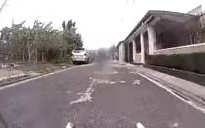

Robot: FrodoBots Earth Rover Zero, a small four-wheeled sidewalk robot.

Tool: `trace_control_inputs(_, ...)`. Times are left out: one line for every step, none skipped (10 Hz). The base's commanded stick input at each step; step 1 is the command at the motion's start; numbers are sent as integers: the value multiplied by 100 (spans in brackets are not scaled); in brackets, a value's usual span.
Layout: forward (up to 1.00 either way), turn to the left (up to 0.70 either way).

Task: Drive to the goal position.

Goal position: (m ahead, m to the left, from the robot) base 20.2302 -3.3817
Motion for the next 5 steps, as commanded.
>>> trace_control_inputs(8,0)
trace_control_inputs(8,0)
trace_control_inputs(8,0)
trace_control_inputs(8,0)
trace_control_inputs(8,0)
